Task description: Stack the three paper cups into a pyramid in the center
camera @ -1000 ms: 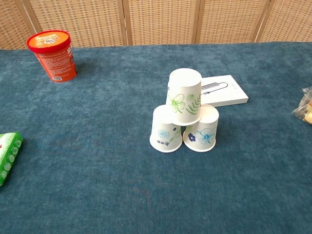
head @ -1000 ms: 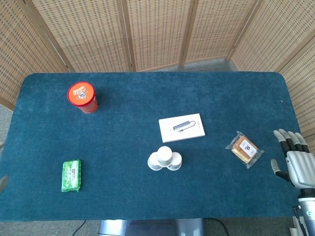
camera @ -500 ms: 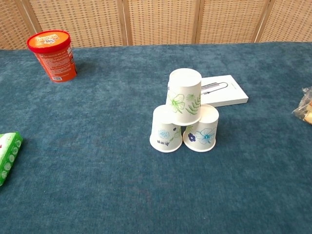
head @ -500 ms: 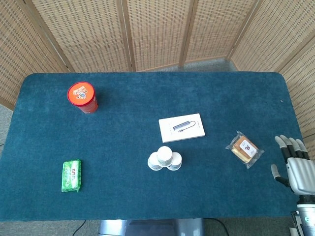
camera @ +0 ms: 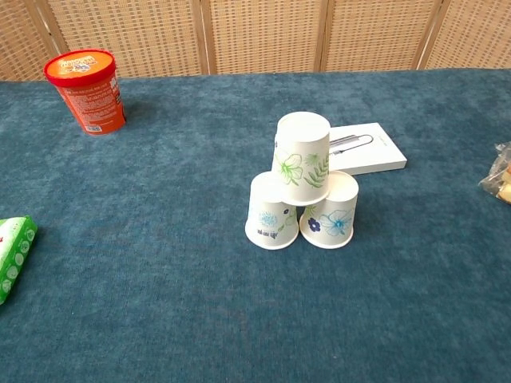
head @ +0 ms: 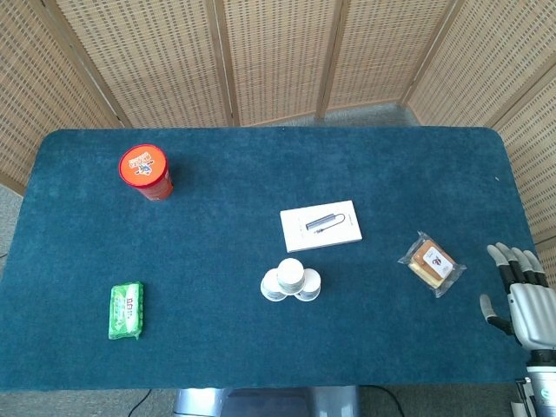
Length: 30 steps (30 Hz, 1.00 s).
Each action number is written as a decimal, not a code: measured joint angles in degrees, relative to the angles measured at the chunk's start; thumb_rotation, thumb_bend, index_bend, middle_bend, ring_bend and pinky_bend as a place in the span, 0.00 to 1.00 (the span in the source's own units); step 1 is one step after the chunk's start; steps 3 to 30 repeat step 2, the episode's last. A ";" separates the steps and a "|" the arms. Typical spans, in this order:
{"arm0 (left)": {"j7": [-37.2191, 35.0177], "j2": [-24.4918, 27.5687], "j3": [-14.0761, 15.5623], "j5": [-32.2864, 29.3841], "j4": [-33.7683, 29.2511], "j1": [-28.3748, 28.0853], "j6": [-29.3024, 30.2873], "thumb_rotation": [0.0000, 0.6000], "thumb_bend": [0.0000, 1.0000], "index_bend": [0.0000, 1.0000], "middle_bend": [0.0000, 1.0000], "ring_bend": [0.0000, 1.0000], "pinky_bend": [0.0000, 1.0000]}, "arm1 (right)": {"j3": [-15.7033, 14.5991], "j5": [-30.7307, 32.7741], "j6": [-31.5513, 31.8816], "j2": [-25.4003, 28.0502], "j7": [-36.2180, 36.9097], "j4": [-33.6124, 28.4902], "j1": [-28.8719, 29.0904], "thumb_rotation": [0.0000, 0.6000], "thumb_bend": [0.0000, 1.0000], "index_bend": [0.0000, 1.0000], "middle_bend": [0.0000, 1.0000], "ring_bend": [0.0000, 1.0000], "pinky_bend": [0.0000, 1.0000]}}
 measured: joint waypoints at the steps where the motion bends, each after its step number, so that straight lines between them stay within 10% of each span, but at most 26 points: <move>1: 0.17 0.00 -0.09 0.02 -0.12 0.00 -0.38 1.00 0.45 0.00 0.00 0.00 0.00 | 0.00 -0.06 -0.03 -0.02 -0.01 -0.06 0.01 1.00 0.48 0.00 0.00 0.00 0.00; 30: 0.26 0.00 -0.18 0.01 -0.20 -0.01 -0.67 1.00 0.45 0.00 0.00 0.00 0.00 | 0.02 -0.14 -0.04 -0.06 -0.02 -0.15 0.01 1.00 0.48 0.00 0.00 0.00 0.00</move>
